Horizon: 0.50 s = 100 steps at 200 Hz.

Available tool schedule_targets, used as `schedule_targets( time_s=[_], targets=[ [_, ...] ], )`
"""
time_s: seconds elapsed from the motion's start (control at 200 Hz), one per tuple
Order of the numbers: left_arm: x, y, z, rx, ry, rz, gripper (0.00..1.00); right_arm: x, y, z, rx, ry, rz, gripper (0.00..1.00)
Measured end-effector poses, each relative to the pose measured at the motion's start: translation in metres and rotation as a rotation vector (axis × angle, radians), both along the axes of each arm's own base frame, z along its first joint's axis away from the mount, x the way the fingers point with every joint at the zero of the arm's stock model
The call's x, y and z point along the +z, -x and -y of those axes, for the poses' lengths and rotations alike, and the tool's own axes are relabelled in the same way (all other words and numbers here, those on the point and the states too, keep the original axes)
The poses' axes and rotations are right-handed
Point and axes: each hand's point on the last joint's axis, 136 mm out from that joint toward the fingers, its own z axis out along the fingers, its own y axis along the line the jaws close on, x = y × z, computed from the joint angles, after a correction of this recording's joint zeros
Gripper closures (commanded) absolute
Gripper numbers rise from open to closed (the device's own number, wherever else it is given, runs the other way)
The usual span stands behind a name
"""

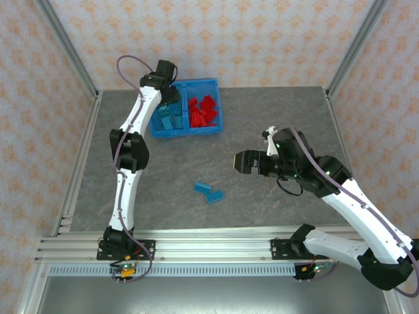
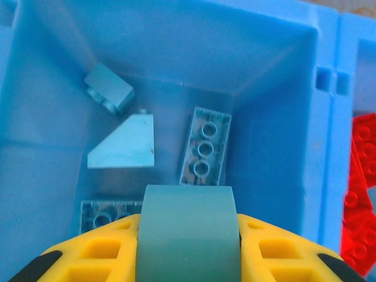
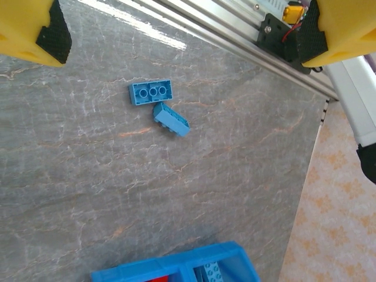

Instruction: Sort the legos into containers by color

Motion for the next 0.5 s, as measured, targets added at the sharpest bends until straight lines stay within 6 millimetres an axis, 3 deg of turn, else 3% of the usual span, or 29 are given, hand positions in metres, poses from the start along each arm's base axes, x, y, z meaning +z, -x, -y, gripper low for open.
schedule_targets(
  time_s=[0.095,0.17,0.5],
  targets=[
    [-0.004,-0.012,-0.005,0.012,-0.003,0.032,0.61,0.001,-0.006,-0.002,-0.012,0.011,-0.006,0.0],
    [-0.002,-0.024,-0.006,0.01,-0.001,0.072,0.47,-0.003,-0.013,-0.008,-0.013,0.028,-0.025,0.0],
    [0.021,-0.036,-0.002,-0.018,0.019,0.15,0.32,-0.028,-0.037,-0.034,0.005,0.081,-0.111,0.01]
  ],
)
